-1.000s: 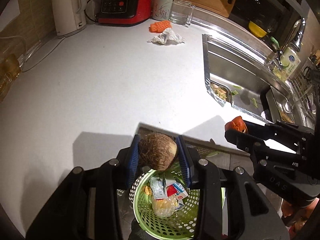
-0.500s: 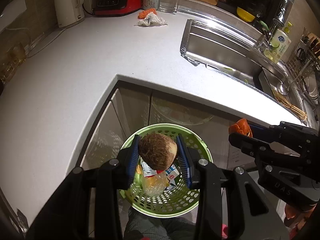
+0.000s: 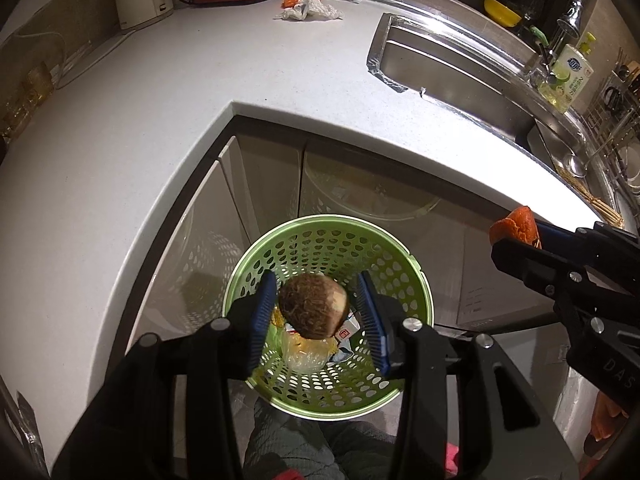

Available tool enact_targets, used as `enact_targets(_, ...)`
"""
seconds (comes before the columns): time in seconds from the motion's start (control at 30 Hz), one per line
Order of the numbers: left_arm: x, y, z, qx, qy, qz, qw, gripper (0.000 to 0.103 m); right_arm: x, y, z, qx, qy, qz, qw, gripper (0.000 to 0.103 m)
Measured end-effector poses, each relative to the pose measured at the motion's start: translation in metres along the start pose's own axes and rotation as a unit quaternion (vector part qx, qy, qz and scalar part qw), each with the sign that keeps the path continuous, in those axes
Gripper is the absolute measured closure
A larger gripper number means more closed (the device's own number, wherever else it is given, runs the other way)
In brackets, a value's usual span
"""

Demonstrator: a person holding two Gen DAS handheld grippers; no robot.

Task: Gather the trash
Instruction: 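Carry the potato over the basket and open the left tool to drop it, then open the right tool to drop the orange peel into the basket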

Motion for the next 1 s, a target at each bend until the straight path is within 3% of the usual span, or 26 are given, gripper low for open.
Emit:
enact_targets(0.07, -0.001, 0.002, 0.000, 0.005, -0.001, -0.007, 1.0000, 0.043, -0.001, -0.001, 0.000, -0.001, 0.001, -0.002, 1.000, 0.075)
enact_targets(0.23, -0.004, 0.009, -0.004, 0.014, 0.003, -0.013, 0.9998, 0.027, -0.001, -0.002, -0.002, -0.002, 0.003, -0.003, 1.000, 0.075)
enact_targets(0.83, -0.033, 0.028, -0.011, 0.029, 0.027, -0.041, 0.9984, 0.023, -0.018, -0.019, -0.001, -0.025, 0.018, -0.021, 0.999, 0.073)
enact_targets(1.0, -0.039, 0.029, -0.010, 0.031, 0.031, -0.045, 0.9980, 0.022, -0.020, -0.020, -0.003, -0.026, 0.009, -0.024, 0.999, 0.049)
Point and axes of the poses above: each gripper's, at about its wrist camera, not at the fingertips, and y roughly against the way its jaws point, x to its right, z to its underside, the point moved 4 cm from there along -y, roughly the way its jaws point, and after that the axes turned 6 degrees about z, right-handed, at the moved point
